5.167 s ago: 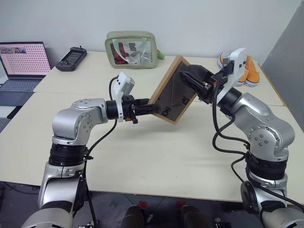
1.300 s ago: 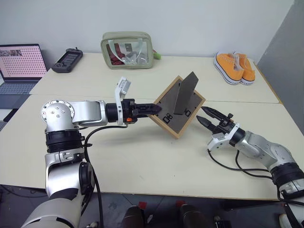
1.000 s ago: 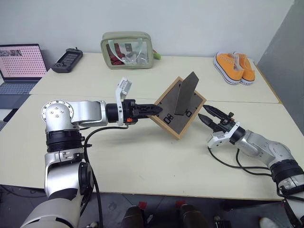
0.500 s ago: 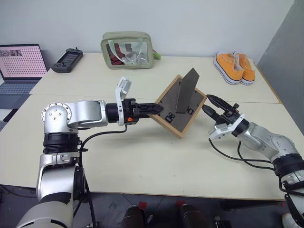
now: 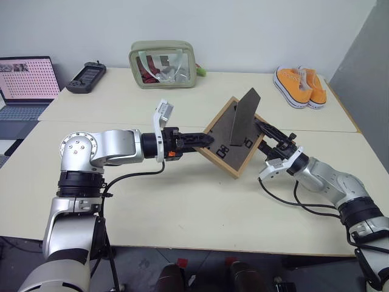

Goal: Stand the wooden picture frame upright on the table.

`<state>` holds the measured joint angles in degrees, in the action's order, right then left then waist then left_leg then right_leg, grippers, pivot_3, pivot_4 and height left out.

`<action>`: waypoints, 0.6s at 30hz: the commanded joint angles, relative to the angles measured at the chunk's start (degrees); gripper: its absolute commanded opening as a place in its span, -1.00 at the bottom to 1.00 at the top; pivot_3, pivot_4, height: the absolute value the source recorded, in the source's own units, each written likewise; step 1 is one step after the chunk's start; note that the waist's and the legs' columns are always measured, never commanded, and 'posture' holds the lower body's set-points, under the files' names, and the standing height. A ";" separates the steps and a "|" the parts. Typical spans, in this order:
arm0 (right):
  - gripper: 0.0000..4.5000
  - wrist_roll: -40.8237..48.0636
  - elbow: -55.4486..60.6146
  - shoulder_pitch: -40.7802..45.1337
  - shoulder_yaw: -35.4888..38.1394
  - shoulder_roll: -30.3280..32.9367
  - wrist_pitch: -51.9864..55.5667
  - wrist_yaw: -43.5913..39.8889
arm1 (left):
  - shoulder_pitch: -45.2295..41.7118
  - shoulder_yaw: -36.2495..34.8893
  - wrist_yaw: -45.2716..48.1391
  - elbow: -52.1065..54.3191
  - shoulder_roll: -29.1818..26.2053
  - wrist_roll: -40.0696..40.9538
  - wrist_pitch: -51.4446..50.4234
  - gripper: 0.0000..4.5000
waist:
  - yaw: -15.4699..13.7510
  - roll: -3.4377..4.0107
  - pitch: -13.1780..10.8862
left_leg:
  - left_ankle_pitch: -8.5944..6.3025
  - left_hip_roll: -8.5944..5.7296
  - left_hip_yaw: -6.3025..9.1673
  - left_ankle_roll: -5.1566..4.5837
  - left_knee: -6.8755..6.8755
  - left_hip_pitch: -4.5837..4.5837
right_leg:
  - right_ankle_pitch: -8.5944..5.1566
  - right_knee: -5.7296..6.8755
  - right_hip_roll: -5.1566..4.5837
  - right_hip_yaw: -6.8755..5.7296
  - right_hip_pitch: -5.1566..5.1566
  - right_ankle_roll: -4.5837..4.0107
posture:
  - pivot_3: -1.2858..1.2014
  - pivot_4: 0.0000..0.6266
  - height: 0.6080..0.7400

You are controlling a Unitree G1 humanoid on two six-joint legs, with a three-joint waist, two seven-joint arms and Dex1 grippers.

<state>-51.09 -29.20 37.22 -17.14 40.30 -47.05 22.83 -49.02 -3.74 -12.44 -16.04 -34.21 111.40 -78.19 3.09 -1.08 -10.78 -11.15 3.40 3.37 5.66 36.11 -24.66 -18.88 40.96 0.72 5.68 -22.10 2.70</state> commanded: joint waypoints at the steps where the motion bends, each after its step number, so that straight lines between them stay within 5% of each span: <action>1: 0.09 0.31 0.71 2.03 0.57 0.72 -0.55 1.29 | -0.58 -0.26 1.33 2.03 -0.93 1.60 0.48 -0.42 | 0.01 0.00 0.00 | 0.00 0.00 0.00 0.00 0.00 0.00 | 0.00 0.00 0.00 0.00 0.00 0.00 | 0.03 -0.52 1.00; 7: 0.09 0.02 -0.36 2.07 0.70 1.76 -1.15 2.03 | -0.32 -0.22 1.62 2.11 -1.32 1.60 0.58 -0.42 | 0.03 0.00 0.00 | 0.00 0.00 0.00 0.00 0.00 0.00 | 0.00 0.00 0.00 0.00 0.00 0.00 | 0.03 -0.52 1.00; 12: -0.36 -0.78 -0.42 2.35 0.35 2.10 -1.78 2.72 | -0.36 0.01 1.83 2.20 -1.35 1.60 0.59 -0.42 | 0.03 0.00 0.00 | 0.00 0.00 0.00 -0.01 0.00 0.00 | 0.00 0.00 0.00 0.00 0.00 0.00 | 0.03 -0.52 1.00; 18: -0.42 -1.20 -0.33 2.52 0.06 2.13 -1.89 3.30 | -0.40 0.47 2.02 2.34 -1.27 1.60 0.96 -0.42 | 0.02 0.00 0.00 | 0.00 -0.01 0.00 -0.01 0.00 0.00 | 0.00 0.01 0.00 0.00 0.00 0.00 | 0.03 -0.52 1.00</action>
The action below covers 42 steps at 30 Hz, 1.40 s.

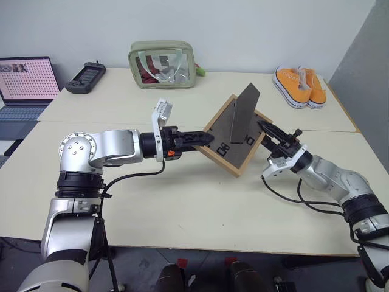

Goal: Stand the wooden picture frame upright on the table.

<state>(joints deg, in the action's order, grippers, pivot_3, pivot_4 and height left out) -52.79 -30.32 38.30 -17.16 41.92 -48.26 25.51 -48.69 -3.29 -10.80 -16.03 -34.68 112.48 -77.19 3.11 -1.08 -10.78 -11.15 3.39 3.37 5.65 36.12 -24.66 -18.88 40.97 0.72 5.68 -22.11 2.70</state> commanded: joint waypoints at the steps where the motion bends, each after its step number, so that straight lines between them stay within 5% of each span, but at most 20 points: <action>1: -0.42 0.41 0.83 1.42 0.03 0.51 -0.66 0.68 | -0.75 0.06 0.44 2.30 -0.84 0.52 -0.03 -0.42 | 0.00 0.00 0.00 | 0.00 0.00 0.00 0.00 0.00 0.00 | 0.00 0.00 0.00 0.00 0.00 0.00 | 0.03 -0.52 1.00; 15: -0.42 0.18 0.79 2.16 -0.07 0.19 0.16 0.44 | -0.06 0.12 0.38 3.37 -1.26 0.52 1.07 -0.42 | 0.01 0.00 0.00 | 0.00 0.00 0.00 0.00 0.00 0.00 | 0.00 0.01 0.00 0.00 0.00 0.00 | 0.03 -0.52 1.00; 16: -0.42 0.21 0.67 2.31 -0.13 0.15 0.09 0.37 | 0.08 0.05 0.30 3.55 -1.22 0.52 1.25 -0.11 | 0.02 0.00 0.00 | 0.00 0.00 0.00 0.00 0.00 0.00 | 0.00 0.01 0.00 0.00 0.00 0.00 | 0.03 -0.52 1.00; 26: -0.42 0.82 -1.02 3.70 -1.46 -0.23 -0.43 0.24 | 1.40 -0.81 1.18 6.04 -2.33 -0.77 2.95 0.83 | 0.03 0.00 0.00 | 0.00 0.00 0.01 -0.01 0.01 0.00 | 0.00 0.02 0.00 0.00 0.00 0.00 | 0.03 -0.52 1.00; 30: -0.42 2.24 -4.10 5.21 -2.34 -1.42 -2.37 -0.94 | 4.59 -4.16 10.01 16.55 -4.88 -13.70 7.33 0.89 | 0.20 0.00 0.00 | 0.00 0.01 0.01 -0.01 0.00 0.01 | 0.00 0.02 0.00 0.00 0.00 -0.01 | 0.03 -0.52 1.00; 34: -0.42 9.34 -11.07 7.95 -3.35 -4.45 -8.41 -7.22 | 10.40 -5.90 21.17 28.31 -8.24 -28.64 15.41 0.89 | 0.51 0.00 0.00 | 0.01 0.07 -0.04 0.00 -0.04 0.04 | 0.00 0.00 0.04 0.01 0.00 -0.02 | 0.03 -0.52 1.00; 37: -0.42 25.02 -19.01 10.90 -3.77 -10.29 -12.52 -23.04 | 19.90 -7.45 27.22 40.30 -11.57 -40.96 23.56 0.89 | 0.71 -0.01 0.01 | 0.00 0.07 -0.09 0.00 -0.04 0.08 | 0.00 -0.09 0.02 0.05 0.07 -0.03 | 0.03 -0.52 1.00; 42: -0.42 48.70 -23.17 13.55 2.33 -19.43 -2.57 -49.74 | 28.83 -12.77 25.76 48.93 -11.49 -48.38 29.34 0.89 | 1.41 -0.06 0.00 | -0.01 0.11 -0.05 -0.02 -0.07 0.24 | 0.00 -0.13 0.00 0.00 0.29 -0.03 | 0.03 -0.52 1.00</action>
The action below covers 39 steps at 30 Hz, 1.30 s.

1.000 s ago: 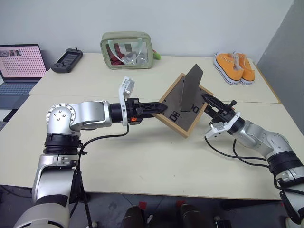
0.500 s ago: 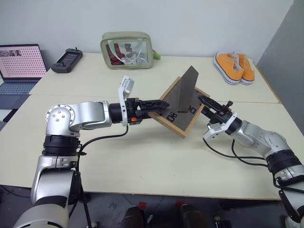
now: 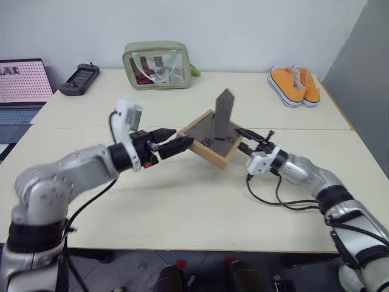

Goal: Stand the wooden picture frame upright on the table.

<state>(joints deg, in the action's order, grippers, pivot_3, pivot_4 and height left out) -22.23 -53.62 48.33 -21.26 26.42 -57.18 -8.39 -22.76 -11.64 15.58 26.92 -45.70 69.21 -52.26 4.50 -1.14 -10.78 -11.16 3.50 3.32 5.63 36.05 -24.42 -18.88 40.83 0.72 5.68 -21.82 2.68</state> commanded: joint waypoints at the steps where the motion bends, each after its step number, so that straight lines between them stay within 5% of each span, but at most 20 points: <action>1: -0.42 21.72 -0.06 3.98 7.86 -5.31 9.14 -20.28 | 4.38 -5.38 -1.02 7.40 -0.43 -6.28 5.17 0.89 | -0.04 0.00 0.00 | -0.02 0.00 0.05 -0.04 0.00 0.06 | 0.00 0.01 0.00 -0.05 0.09 0.00 | 0.03 -0.52 1.00; 14: -0.42 42.48 6.00 4.73 16.61 -13.23 49.11 -55.26 | 10.08 -11.43 -9.00 14.21 0.81 -2.52 4.77 0.89 | -1.39 0.01 -0.01 | -0.13 -0.01 0.12 -0.21 -0.04 0.34 | -0.02 -0.05 0.02 -0.12 0.38 -0.03 | 0.03 -0.52 1.00; 29: -0.42 42.40 20.04 -10.01 15.62 -13.74 64.31 -59.97 | 25.52 -18.66 1.74 13.63 -6.82 -5.90 3.74 0.89 | -1.23 0.02 -0.01 | -0.15 0.06 0.05 -0.21 -0.14 0.38 | -0.08 -0.08 0.11 -0.07 0.30 -0.08 | 0.03 -0.52 1.00; 39: -0.42 40.81 19.06 -11.00 15.14 -14.20 64.19 -60.52 | 27.86 -21.68 2.89 14.01 -6.68 -4.83 2.61 0.89 | -1.20 0.02 -0.02 | -0.16 0.13 -0.03 -0.20 -0.26 0.44 | -0.11 -0.13 0.16 -0.01 0.28 -0.11 | 0.03 -0.52 1.00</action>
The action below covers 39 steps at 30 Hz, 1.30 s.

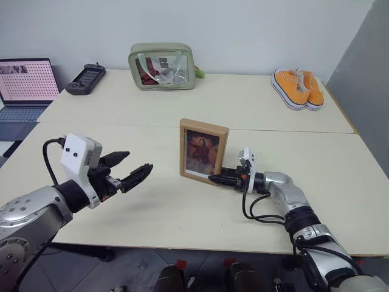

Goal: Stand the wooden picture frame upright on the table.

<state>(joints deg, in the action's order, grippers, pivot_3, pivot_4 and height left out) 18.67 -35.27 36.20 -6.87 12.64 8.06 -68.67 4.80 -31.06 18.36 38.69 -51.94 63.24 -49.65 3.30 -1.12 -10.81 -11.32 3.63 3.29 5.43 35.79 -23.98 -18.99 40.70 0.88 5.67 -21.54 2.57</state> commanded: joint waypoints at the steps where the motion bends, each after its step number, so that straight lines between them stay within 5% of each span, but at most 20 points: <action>1: -0.42 0.12 0.80 1.18 0.90 -0.51 -0.82 -0.23 | 0.57 -2.41 -0.19 2.77 -0.36 1.70 -0.24 0.89 | 0.00 0.00 0.00 | 0.00 0.00 0.00 0.00 0.00 0.00 | 0.00 0.00 0.00 0.00 0.00 0.00 | 0.03 -0.52 1.00; 17: -0.42 -1.23 2.41 0.27 0.76 0.07 -0.21 1.14 | 2.42 -4.20 3.33 2.79 -3.44 6.63 -2.52 0.89 | 0.01 0.00 0.00 | 0.00 0.01 -0.03 0.01 -0.04 0.02 | 0.00 -0.05 0.00 0.02 0.01 0.00 | 0.03 -0.52 1.00; 26: 0.58 -2.78 2.67 -0.04 0.73 0.10 -2.03 3.88 | -0.77 -1.12 2.78 1.37 -2.98 6.29 -1.99 0.92 | 0.00 0.00 -0.01 | -0.01 0.01 -0.04 0.01 -0.06 0.02 | -0.01 -0.11 0.00 0.03 0.01 0.00 | 0.03 -0.52 1.00; 33: 0.58 -3.95 6.03 -1.26 0.24 2.41 -1.64 3.58 | -2.12 0.42 2.87 0.86 -2.54 7.62 -2.07 0.92 | -0.04 0.00 -0.01 | -0.01 0.01 -0.04 0.01 -0.08 0.02 | -0.01 -0.15 0.00 0.03 0.02 0.00 | 0.03 -0.52 1.00; 39: 0.58 -9.85 15.20 -4.18 -0.44 10.68 -2.64 7.23 | -5.55 2.58 4.04 -1.09 -2.64 8.04 -1.86 0.92 | -0.20 0.00 -0.01 | -0.01 0.00 -0.04 0.01 -0.08 0.01 | -0.01 -0.21 0.00 0.03 0.04 0.01 | 0.03 -0.52 1.00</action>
<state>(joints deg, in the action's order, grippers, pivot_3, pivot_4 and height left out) 10.66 -25.35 32.43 -8.11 20.80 6.45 -63.15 0.43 -28.48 21.54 37.64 -54.58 70.31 -52.32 3.10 -1.12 -10.81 -11.32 3.63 3.25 5.44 35.70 -23.98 -19.00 40.46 0.87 5.69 -21.50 2.57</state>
